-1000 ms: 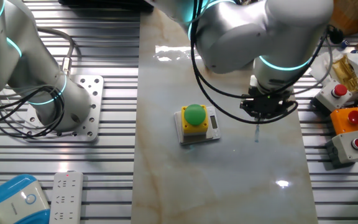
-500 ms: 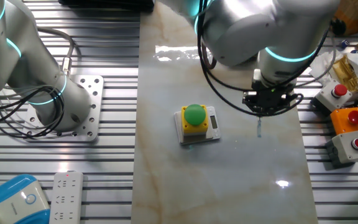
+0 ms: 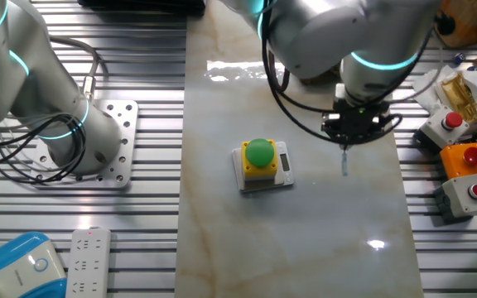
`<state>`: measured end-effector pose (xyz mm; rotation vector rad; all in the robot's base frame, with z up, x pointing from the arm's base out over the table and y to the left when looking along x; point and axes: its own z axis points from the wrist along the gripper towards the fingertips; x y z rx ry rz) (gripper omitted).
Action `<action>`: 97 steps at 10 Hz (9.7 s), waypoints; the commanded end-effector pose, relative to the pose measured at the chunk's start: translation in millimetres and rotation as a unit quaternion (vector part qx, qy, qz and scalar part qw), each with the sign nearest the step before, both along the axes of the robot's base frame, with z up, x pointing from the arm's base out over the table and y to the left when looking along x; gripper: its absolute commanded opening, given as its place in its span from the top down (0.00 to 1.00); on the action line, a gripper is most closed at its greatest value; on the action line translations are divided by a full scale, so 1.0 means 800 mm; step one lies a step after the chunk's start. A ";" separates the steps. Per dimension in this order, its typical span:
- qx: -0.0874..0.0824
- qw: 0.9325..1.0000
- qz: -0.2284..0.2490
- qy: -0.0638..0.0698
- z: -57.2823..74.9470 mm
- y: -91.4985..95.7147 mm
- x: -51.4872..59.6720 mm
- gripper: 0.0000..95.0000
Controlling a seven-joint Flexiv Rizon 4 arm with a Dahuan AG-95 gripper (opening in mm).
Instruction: Dial a number on an old rotary phone
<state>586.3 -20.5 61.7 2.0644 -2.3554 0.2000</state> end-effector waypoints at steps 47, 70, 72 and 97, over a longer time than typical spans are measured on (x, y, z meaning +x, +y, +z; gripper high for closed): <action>0.069 0.997 -0.042 0.018 0.037 0.032 0.017 1.00; 0.028 0.993 -0.111 -0.005 0.048 0.132 -0.015 1.00; 0.026 0.993 -0.117 -0.007 0.048 0.147 -0.022 1.00; -0.005 1.000 -0.011 0.002 0.073 0.205 -0.066 1.00</action>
